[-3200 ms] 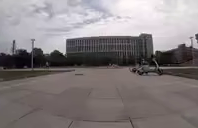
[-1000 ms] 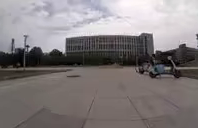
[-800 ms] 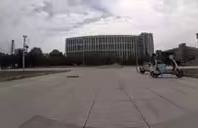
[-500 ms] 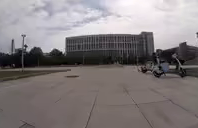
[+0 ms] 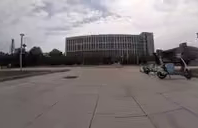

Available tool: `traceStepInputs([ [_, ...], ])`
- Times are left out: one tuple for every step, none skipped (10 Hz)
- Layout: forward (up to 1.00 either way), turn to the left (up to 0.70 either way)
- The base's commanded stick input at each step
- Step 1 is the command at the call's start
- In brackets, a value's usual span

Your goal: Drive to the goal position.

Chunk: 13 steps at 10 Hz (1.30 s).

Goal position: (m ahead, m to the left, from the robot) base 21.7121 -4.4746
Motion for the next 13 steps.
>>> traceStepInputs([
  [0.7, 0.0],
  [0.7, 0.0],
  [0.7, 0.0],
  [0.7, 0.0],
  [0.7, 0.0],
  [0.7, 0.0],
  [0.7, 0.0],
  [0.7, 0.0],
  [0.7, 0.0],
  [0.7, 0.0],
  [0.7, 0.0],
  [0.7, 0.0],
  [0.7, 0.0],
])
